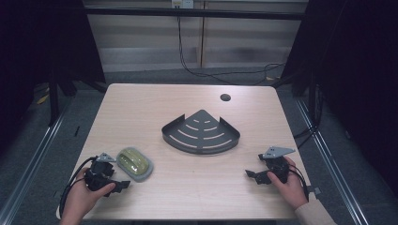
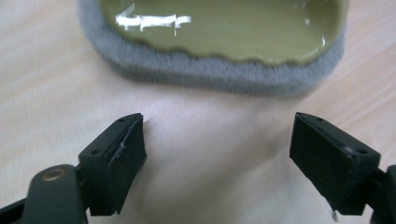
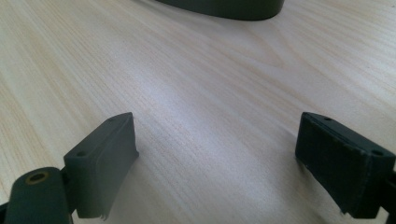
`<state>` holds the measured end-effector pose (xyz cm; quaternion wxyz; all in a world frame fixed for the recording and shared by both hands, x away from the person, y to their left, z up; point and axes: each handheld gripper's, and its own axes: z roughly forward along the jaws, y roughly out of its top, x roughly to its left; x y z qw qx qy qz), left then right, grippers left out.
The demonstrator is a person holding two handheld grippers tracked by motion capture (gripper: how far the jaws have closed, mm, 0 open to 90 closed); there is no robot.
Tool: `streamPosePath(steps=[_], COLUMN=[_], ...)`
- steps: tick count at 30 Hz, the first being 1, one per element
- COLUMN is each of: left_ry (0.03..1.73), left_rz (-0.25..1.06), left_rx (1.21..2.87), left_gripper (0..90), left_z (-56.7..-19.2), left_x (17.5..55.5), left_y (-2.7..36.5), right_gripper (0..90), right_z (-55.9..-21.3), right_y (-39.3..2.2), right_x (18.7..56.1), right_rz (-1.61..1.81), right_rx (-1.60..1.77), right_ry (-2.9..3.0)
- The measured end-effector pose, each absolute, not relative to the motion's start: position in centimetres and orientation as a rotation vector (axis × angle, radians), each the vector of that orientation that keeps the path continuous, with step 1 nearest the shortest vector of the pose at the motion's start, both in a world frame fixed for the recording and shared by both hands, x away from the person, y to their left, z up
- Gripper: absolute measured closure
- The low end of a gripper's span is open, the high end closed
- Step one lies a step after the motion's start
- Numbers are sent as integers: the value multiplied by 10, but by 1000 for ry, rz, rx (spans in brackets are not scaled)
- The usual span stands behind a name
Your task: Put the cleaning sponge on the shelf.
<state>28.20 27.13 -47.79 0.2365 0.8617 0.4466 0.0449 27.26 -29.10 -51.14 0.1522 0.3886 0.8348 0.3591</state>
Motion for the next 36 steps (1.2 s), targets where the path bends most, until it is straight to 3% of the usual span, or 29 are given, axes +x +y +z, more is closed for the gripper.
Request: streamPosePath(steps=[13,36], left_ry=[1367,1582], left_rz=[-25,-73], left_rx=[2440,2424], left_gripper=[176,167], left_z=[-435,-408], left_x=[310,344], left_y=[250,219], right_gripper=[120,120], right_z=[-511,-511], right_y=[-291,-291], right_x=[273,273], right_rz=[1031,1031], right_rx=[1113,1114], right_ry=[2395,2395])
